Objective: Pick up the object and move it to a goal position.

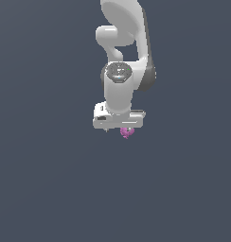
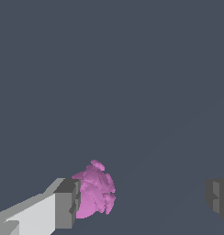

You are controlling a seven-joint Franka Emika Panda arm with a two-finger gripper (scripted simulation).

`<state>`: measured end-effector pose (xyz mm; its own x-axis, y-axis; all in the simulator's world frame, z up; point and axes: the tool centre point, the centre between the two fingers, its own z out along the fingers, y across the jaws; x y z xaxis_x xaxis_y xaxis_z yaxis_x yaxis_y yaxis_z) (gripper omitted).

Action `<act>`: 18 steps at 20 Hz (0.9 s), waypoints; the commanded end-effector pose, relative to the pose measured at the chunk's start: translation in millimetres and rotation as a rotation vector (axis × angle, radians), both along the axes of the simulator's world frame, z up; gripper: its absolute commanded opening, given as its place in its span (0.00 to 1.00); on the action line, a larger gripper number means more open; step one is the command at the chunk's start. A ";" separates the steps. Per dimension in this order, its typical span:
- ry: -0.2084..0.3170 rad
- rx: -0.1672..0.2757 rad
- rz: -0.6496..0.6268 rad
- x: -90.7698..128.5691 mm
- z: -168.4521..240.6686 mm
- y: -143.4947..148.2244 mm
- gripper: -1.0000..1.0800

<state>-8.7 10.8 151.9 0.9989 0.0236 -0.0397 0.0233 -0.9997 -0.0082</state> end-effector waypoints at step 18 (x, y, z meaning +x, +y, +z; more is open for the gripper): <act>0.004 -0.026 0.007 -5.6 -10.2 -31.8 0.96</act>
<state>-12.8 -23.3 143.4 0.9989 0.0155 -0.0450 0.0163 -0.9997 0.0187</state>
